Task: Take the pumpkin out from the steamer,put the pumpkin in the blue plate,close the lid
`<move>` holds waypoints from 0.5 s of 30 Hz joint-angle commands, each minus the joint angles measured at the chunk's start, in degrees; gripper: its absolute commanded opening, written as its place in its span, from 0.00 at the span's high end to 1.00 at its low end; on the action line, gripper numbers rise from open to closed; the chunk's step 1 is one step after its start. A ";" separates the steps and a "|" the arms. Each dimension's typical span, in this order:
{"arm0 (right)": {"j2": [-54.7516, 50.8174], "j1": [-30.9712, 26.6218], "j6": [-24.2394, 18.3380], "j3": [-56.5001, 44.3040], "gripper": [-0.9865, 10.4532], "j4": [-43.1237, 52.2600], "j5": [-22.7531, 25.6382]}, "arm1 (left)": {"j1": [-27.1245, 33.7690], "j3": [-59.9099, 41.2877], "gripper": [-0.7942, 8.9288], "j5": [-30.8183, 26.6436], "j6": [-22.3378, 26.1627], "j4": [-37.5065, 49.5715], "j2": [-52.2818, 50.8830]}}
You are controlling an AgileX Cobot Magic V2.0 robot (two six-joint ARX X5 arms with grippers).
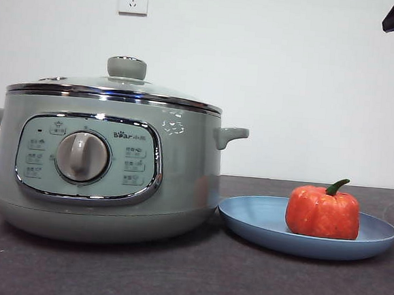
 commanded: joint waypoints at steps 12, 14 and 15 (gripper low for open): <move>-0.13 0.11 0.52 -0.46 0.91 0.28 0.20 | 0.22 -0.55 0.92 -0.02 -0.37 -0.79 -0.13; -0.13 0.11 0.52 -0.46 0.91 0.13 0.22 | 0.22 -0.55 0.92 -0.02 -0.37 -0.79 -0.13; -0.15 0.11 0.50 -0.46 0.91 -0.11 0.20 | 0.22 -0.55 0.92 -0.02 -0.37 -0.81 -0.13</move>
